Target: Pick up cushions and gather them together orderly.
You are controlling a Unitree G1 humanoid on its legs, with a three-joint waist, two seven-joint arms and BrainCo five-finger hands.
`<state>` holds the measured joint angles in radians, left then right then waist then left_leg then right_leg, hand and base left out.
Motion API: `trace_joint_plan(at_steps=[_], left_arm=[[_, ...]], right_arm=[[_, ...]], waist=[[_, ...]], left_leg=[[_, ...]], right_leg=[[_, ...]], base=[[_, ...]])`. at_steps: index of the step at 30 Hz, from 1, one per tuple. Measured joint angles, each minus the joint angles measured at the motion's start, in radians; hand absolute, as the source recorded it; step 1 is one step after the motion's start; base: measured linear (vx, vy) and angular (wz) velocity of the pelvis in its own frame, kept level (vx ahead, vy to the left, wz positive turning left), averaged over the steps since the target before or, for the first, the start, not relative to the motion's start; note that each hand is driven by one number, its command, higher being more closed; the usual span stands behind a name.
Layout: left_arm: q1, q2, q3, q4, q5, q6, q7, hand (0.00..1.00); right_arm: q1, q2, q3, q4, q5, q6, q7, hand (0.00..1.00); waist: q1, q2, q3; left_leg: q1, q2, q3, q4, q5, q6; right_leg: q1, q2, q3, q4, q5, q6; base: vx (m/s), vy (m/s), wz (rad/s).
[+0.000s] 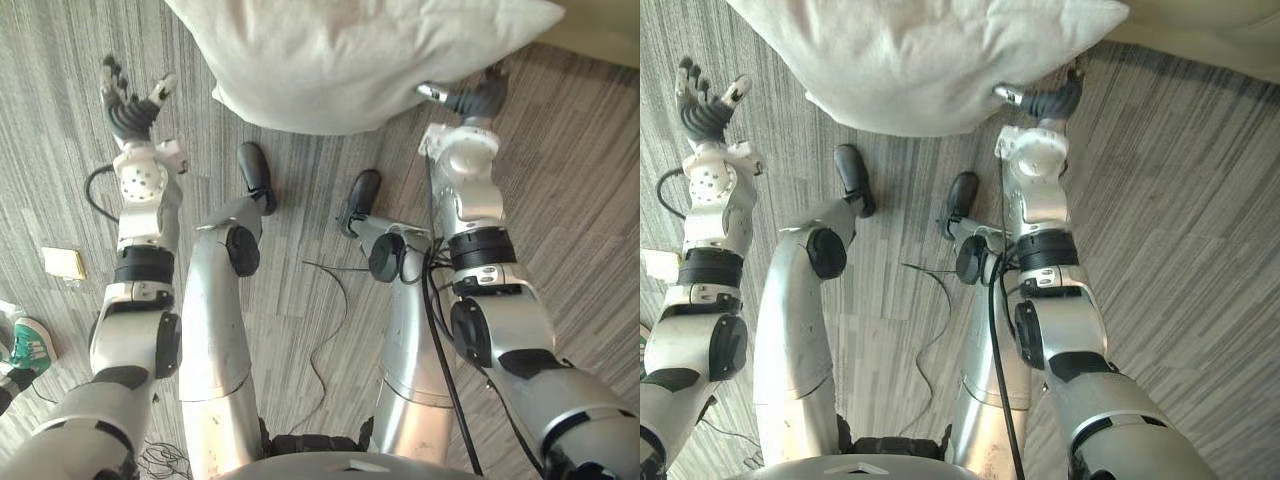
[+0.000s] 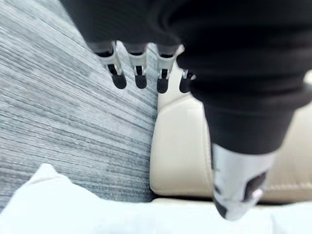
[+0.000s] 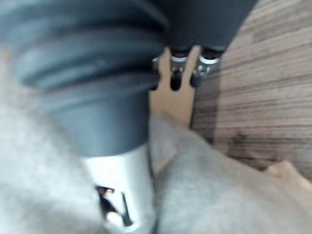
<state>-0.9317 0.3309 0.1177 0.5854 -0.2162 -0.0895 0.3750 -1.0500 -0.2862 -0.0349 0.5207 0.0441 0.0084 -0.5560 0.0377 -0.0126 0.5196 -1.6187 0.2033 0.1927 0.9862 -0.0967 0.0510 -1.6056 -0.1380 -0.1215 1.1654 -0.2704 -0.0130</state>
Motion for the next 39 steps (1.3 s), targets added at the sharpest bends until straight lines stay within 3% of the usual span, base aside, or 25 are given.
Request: trace_joint_plan(at_steps=[6,7,13,19,29,35,37,39], left_arm=[[-0.075,-0.068,-0.091,-0.041,0.047,-0.001,0.056,0.00],[-0.090,-0.074,-0.103,-0.062,0.049,-0.001,0.066,1.00],[-0.113,-0.075,-0.177,-0.143,0.119,0.018,0.126,1.00],[-0.115,-0.071,-0.188,-0.152,0.123,0.043,0.146,1.00],[-0.060,-0.027,-0.188,-0.189,0.118,0.070,0.146,1.00],[0.118,-0.086,-0.177,-0.385,0.083,0.064,0.146,1.00],[0.205,-0.129,-0.177,-0.446,0.083,0.042,0.145,1.00],[0.249,-0.151,-0.180,-0.490,0.084,0.039,0.145,1.00]], right_arm=[[-0.019,0.029,0.072,-0.073,-0.092,0.024,-0.081,1.00],[-0.021,0.043,0.073,-0.099,-0.092,0.027,-0.094,1.00],[-0.032,0.089,0.078,-0.176,-0.096,0.062,-0.147,1.00],[-0.029,0.087,0.107,-0.240,-0.102,0.065,-0.144,1.00],[0.075,0.129,0.100,-0.351,-0.086,0.059,-0.099,1.00],[0.298,0.202,0.085,-0.476,-0.046,-0.022,-0.058,1.00],[0.398,0.218,0.086,-0.508,-0.041,-0.051,-0.038,1.00],[0.455,0.227,0.087,-0.546,-0.032,-0.056,-0.019,1.00]], waist=[[-0.013,0.000,0.000],[-0.016,0.000,0.000],[-0.020,0.001,-0.002],[-0.028,0.001,-0.002],[-0.041,0.001,-0.002],[-0.050,0.000,-0.004],[-0.050,-0.002,-0.049],[-0.050,-0.003,-0.054]], left_leg=[[-0.020,0.002,-0.006,-0.008,0.007,-0.011],[-0.031,0.002,-0.011,-0.012,0.013,-0.014],[-0.036,-0.007,-0.032,-0.057,0.054,-0.020],[-0.017,-0.006,-0.047,-0.092,0.076,-0.046],[0.085,0.004,-0.059,-0.142,0.094,-0.047],[0.293,0.005,-0.054,-0.222,0.083,-0.063],[0.356,0.010,-0.052,-0.249,0.080,-0.067],[0.423,0.014,-0.048,-0.261,0.080,-0.066]], right_leg=[[-0.023,0.002,-0.006,0.001,-0.010,0.002],[-0.032,0.002,-0.012,0.000,-0.006,-0.004],[-0.029,0.003,-0.042,-0.029,0.011,-0.033],[-0.011,0.007,-0.059,-0.054,0.018,-0.038],[0.105,0.031,-0.083,-0.129,0.039,-0.053],[0.319,0.055,-0.084,-0.230,0.047,-0.046],[0.386,0.066,-0.085,-0.271,0.054,-0.043],[0.459,0.070,-0.093,-0.295,0.057,-0.042]], base=[[0.00,0.000,0.00],[0.00,0.000,0.00],[-0.02,-0.030,0.07],[-0.04,-0.044,0.01],[-0.02,-0.048,-0.04],[0.01,-0.041,-0.05],[0.03,-0.037,-0.10],[0.05,-0.029,-0.05]])
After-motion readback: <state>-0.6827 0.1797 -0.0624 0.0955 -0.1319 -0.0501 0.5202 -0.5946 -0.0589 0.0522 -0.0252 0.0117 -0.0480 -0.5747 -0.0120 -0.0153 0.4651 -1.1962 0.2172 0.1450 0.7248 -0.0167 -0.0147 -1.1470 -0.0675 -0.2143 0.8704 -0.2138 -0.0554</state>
